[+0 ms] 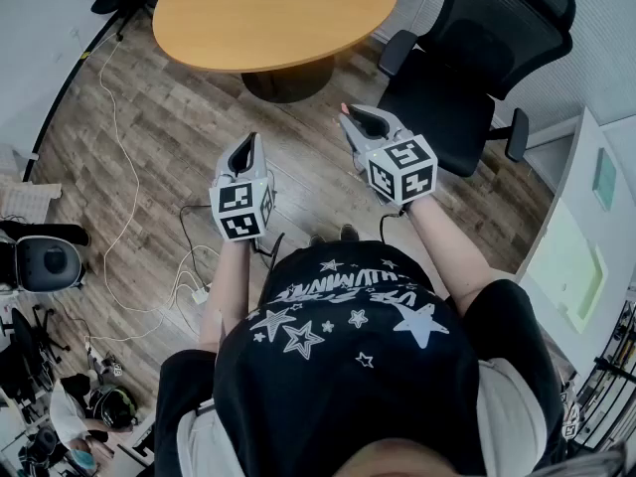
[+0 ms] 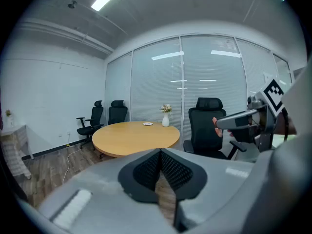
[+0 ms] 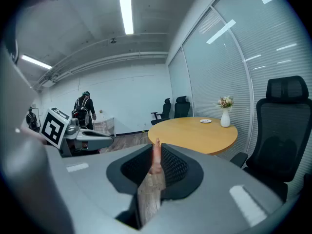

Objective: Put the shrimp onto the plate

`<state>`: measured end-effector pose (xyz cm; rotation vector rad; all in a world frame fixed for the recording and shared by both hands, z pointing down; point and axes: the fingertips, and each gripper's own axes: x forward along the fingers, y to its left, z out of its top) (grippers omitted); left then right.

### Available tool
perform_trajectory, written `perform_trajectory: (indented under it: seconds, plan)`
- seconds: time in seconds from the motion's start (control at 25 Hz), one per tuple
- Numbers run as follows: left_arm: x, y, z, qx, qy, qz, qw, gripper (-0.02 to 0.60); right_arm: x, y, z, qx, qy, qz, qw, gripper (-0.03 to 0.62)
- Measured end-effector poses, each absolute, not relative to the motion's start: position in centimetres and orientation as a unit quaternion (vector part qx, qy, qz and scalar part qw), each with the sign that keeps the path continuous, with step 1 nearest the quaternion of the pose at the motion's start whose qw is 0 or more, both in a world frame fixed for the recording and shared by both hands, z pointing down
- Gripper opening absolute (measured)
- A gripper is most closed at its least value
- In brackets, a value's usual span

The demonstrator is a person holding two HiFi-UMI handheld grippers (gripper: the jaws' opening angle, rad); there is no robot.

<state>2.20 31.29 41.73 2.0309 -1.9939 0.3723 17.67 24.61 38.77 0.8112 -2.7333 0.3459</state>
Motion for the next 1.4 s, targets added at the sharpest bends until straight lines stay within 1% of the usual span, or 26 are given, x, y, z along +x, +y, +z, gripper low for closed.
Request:
perform_trajectory:
  seconds: [0.56, 0.84, 1.0, 1.2, 1.4]
  plan:
    - [0.1, 32.6, 43.3, 0.702, -0.684, 0.117, 0.16, 0.002, 15.9, 25.8, 39.7, 0.288, -0.937, 0.128, 0.149, 0.054]
    - [-1.6, 33.4, 45.2, 0.701, -0.681, 0.11, 0.182, 0.002, 15.6, 26.0, 41.2, 0.314, -0.928, 0.147, 0.134, 0.057]
    - [-2.4, 33.2, 45.9, 0.69, -0.688, 0.103, 0.2, 0.002, 15.5, 26.1, 41.6, 0.303, -0.931, 0.151, 0.136, 0.058]
    - [-3.2, 31.6, 46.7, 0.683, -0.692, 0.107, 0.206, 0.002, 15.5, 23.0, 43.0, 0.309, -0.927, 0.173, 0.126, 0.058]
    - [-4.9, 28.3, 47.3, 0.669, -0.706, 0.105, 0.208, 0.002, 13.3, 18.8, 45.7, 0.285, -0.928, 0.198, 0.135, 0.058]
